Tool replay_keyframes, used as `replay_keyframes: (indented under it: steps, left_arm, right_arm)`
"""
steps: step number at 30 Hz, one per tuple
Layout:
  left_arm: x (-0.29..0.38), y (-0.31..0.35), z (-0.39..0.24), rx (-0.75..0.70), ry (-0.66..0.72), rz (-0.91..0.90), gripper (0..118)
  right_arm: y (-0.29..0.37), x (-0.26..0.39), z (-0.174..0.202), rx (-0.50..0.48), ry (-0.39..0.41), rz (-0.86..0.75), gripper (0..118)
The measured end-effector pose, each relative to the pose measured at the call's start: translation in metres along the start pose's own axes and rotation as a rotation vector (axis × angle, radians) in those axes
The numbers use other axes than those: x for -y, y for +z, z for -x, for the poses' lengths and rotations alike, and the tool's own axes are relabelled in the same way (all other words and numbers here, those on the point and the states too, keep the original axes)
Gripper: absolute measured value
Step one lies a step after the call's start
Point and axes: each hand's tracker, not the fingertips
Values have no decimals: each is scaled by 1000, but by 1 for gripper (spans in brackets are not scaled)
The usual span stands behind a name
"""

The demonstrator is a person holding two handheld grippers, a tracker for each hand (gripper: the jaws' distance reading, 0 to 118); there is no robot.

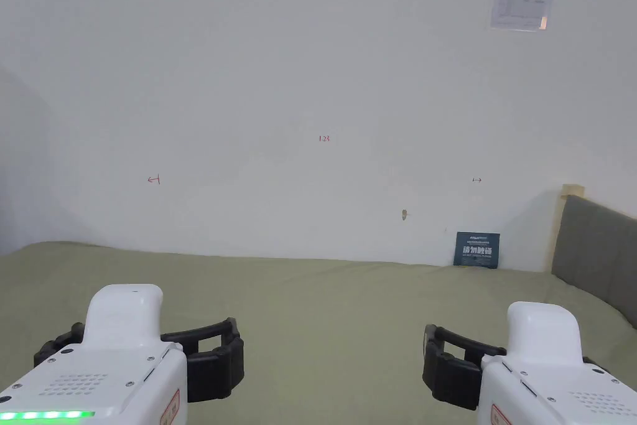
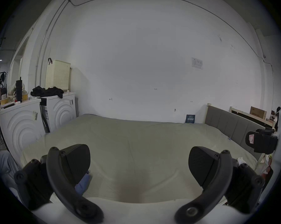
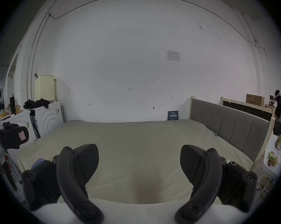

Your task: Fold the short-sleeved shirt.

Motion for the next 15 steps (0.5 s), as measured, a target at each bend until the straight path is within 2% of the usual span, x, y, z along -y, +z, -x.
replay_keyframes:
  steps: [15]
  left_arm:
    - [1,-4,-1,-1,-9,11,118]
  right_arm:
    - [-3,0,0,-4,13,17,106]
